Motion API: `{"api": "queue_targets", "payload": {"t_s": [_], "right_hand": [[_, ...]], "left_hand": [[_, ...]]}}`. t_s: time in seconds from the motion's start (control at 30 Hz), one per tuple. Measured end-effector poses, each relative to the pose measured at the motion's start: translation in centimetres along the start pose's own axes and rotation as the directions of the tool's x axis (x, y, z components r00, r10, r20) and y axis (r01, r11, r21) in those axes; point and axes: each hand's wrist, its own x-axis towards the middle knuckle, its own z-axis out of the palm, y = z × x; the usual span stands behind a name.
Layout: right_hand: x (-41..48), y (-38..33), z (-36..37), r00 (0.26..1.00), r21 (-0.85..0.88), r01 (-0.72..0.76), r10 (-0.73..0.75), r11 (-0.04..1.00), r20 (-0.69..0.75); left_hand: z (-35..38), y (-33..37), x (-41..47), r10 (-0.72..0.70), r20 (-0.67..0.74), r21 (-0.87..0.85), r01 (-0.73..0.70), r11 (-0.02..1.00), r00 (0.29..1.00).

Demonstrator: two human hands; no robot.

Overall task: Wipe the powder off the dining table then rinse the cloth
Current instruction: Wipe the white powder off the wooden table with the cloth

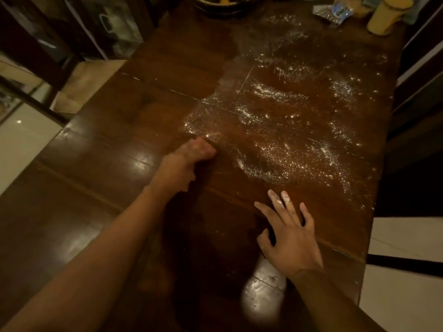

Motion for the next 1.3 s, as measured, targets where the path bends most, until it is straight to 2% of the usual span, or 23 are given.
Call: {"api": "queue_targets", "payload": {"t_s": [0.03, 0.07, 0.1, 0.13, 0.17, 0.23, 0.3, 0.33, 0.37, 0.4, 0.5, 0.57, 0.67, 0.73, 0.77, 0.8, 0.87, 0.93, 1.0, 1.1, 1.13, 1.23, 1.3], "right_hand": [[0.1, 0.0, 0.0, 1.000, 0.005, -0.002, 0.002, 1.000, 0.002], [0.2, 0.1, 0.0, 1.000, 0.006, -0.004, 0.004, 1.000, 0.003], [0.3, 0.1, -0.1, 1.000, 0.005, -0.008, 0.008, 1.000, 0.005], [0.4, 0.1, -0.1, 1.000, -0.001, -0.012, 0.012, 1.000, 0.007], [0.5, 0.1, -0.1, 1.000, -0.008, -0.015, 0.015, 1.000, 0.011], [0.6, 0.1, -0.1, 1.000, -0.019, -0.019, 0.020, 1.000, 0.012], [0.8, 0.1, -0.1, 1.000, -0.017, -0.023, 0.024, 1.000, 0.009], [0.8, 0.1, -0.1, 1.000, -0.010, -0.024, 0.024, 1.000, 0.007], [0.8, 0.1, -0.1, 1.000, 0.000, -0.024, 0.024, 1.000, 0.004], [0.8, 0.1, -0.1, 1.000, 0.010, -0.023, 0.023, 1.000, 0.003], [0.8, 0.2, -0.1, 1.000, 0.025, -0.030, 0.030, 0.999, 0.005], [0.8, 0.2, -0.1, 0.999, 0.036, -0.035, 0.035, 0.999, -0.003], [0.7, 0.3, -0.1, 0.999, 0.027, -0.041, 0.041, 0.999, -0.009], [0.7, 0.3, -0.1, 0.999, 0.014, -0.040, 0.040, 0.999, -0.006], [0.8, 0.3, -0.1, 0.999, 0.010, -0.040, 0.040, 0.999, -0.007], [0.8, 0.3, -0.1, 0.999, 0.008, -0.042, 0.042, 0.999, -0.009], [0.9, 0.4, -0.1, 0.999, 0.003, -0.045, 0.045, 0.999, -0.012], [0.9, 0.4, 0.0, 0.999, -0.003, -0.044, 0.044, 0.999, -0.012], [0.9, 0.4, 0.0, 0.999, -0.011, -0.045, 0.045, 0.999, -0.016], [0.9, 0.4, 0.0, 0.999, -0.022, -0.049, 0.049, 0.999, -0.024], [0.9, 0.3, 0.0, 0.999, -0.024, -0.049, 0.048, 0.999, -0.024], [1.0, 0.3, 0.1, 0.998, -0.028, -0.049, 0.048, 0.998, -0.032], [1.0, 0.3, 0.1, 0.998, -0.036, -0.050, 0.049, 0.998, -0.036]], "left_hand": [[-0.8, -0.8, 0.8, -0.157, -0.088, -0.006, 0.157, 0.988, 0.984], [-1.2, -0.9, 1.8, -0.312, -0.183, -0.037, 0.311, 0.950, 0.932], [-1.1, -0.5, 2.7, -0.411, -0.264, -0.074, 0.406, 0.911, 0.873], [-0.7, 0.5, 3.6, -0.439, -0.316, -0.091, 0.433, 0.897, 0.841], [-0.1, 1.7, 4.2, -0.414, -0.327, -0.083, 0.410, 0.908, 0.850], [2.0, 4.5, 4.0, -0.247, -0.254, -0.053, 0.242, 0.969, 0.935], [3.6, 6.4, 2.4, -0.013, -0.096, -0.050, 0.008, 0.999, 0.995], [3.6, 6.6, 1.5, 0.069, -0.015, -0.080, -0.070, 0.994, 0.998], [3.2, 6.2, 0.7, 0.087, 0.044, -0.148, -0.080, 0.986, 0.995], [2.2, 5.7, 0.2, 0.042, 0.072, -0.258, -0.022, 0.966, 0.997], [-1.2, 3.9, 0.1, -0.172, 0.151, -0.580, 0.228, 0.782, 0.973], [-3.0, 1.7, 1.1, -0.263, 0.129, -0.708, 0.275, 0.651, 0.956], [-5.8, -1.6, 3.6, -0.468, 0.129, -0.805, 0.368, 0.466, 0.874], [-7.3, -3.1, 5.4, -0.537, 0.162, -0.771, 0.446, 0.454, 0.828], [-7.9, -3.6, 6.4, -0.580, 0.161, -0.717, 0.499, 0.487, 0.799], [-8.4, -4.4, 7.3, -0.624, 0.115, -0.613, 0.549, 0.567, 0.773], [-9.2, -5.9, 8.4, -0.666, -0.094, -0.319, 0.612, 0.724, 0.740], [-9.8, -6.7, 8.7, -0.632, -0.284, -0.145, 0.619, 0.772, 0.721], [-9.4, -6.4, 8.3, -0.577, -0.299, -0.085, 0.581, 0.810, 0.760], [-6.1, -4.9, 6.8, -0.444, -0.122, 0.167, 0.459, 0.872, 0.888], [-4.8, -4.9, 6.2, -0.399, -0.113, 0.220, 0.415, 0.883, 0.910], [-2.5, -5.6, 5.6, -0.324, -0.235, 0.208, 0.373, 0.904, 0.916], [-1.9, -5.7, 7.5, -0.377, -0.260, 0.159, 0.424, 0.892, 0.889]]}}
